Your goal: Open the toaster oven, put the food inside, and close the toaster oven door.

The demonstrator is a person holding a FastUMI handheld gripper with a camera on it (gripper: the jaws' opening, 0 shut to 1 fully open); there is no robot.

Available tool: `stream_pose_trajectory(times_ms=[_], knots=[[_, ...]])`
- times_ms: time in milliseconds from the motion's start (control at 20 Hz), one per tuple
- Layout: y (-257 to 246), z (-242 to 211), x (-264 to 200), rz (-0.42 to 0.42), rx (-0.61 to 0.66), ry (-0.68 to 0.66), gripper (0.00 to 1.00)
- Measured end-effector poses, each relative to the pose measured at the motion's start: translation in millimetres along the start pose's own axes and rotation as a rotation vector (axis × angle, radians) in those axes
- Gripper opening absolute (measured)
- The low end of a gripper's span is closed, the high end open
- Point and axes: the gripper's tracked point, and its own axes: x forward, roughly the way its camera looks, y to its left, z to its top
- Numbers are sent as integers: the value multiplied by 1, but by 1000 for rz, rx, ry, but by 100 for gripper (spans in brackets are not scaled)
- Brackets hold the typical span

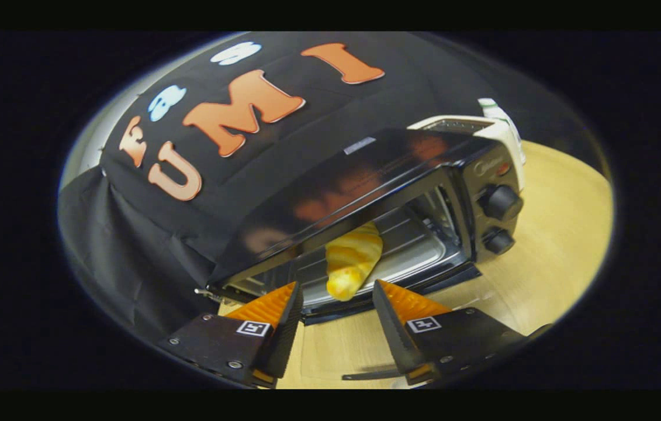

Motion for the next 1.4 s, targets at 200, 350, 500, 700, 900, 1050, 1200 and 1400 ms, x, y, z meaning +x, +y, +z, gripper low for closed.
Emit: stream_pose_trajectory(times_ms=[200,350,500,700,900,1050,1200,1400], knots=[[-18,-14,-58,14,-146,2,81],[-42,-50,-88,24,-172,81,86],[-59,-78,-105,15,-201,143,86],[-72,-106,-118,6,-248,220,87],[-85,-121,-105,-9,-238,281,87],[-86,-129,-91,-2,-212,318,87],[-71,-128,-85,32,-167,335,87],[-61,-119,-88,18,-261,322,87]])
